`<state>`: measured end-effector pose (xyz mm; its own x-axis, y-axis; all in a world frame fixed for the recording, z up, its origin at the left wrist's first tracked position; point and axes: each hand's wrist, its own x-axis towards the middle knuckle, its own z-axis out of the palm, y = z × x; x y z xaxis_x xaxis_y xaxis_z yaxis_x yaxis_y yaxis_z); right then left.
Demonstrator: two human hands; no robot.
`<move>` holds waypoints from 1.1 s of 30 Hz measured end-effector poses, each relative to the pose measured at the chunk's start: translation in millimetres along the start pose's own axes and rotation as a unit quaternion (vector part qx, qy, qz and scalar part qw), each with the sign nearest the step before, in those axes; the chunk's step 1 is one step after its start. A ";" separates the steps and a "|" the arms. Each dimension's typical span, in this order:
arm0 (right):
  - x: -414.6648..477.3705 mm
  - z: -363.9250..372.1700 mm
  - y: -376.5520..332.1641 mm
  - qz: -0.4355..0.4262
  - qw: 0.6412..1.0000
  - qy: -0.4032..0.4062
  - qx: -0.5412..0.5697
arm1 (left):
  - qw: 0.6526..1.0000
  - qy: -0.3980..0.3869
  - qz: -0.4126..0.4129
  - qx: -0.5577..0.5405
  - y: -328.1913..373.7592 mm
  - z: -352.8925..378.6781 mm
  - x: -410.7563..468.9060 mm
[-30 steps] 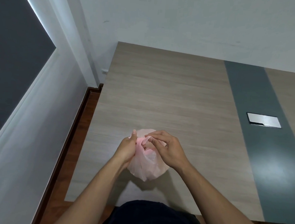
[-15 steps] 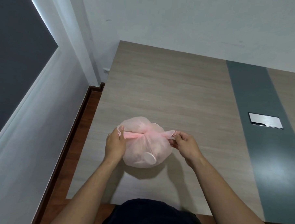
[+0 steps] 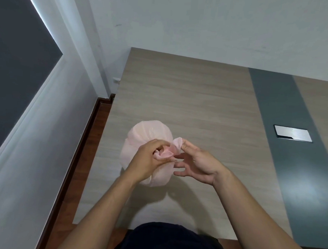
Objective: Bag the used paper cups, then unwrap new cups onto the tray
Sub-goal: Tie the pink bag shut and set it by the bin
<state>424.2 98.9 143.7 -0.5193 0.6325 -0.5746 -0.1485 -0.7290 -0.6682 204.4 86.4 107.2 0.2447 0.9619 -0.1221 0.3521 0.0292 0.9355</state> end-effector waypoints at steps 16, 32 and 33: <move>9.8 6.4 39.5 -0.102 0.942 0.187 -0.260 | 0.968 0.054 -0.150 -0.192 -8.6 15.3 -13.9; 6.9 5.0 48.1 -0.144 0.947 0.211 -0.193 | 0.937 0.145 -0.220 -0.228 -20.7 38.0 -28.4; 7.4 4.6 47.1 -0.149 0.949 0.205 -0.189 | 0.941 0.137 -0.214 -0.224 -17.8 37.9 -27.7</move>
<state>409.5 68.0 110.1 -0.1193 0.9014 -0.4162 0.1158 -0.4037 -0.9075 225.6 49.0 81.4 -0.0971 0.8686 -0.4859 -0.0661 0.4815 0.8739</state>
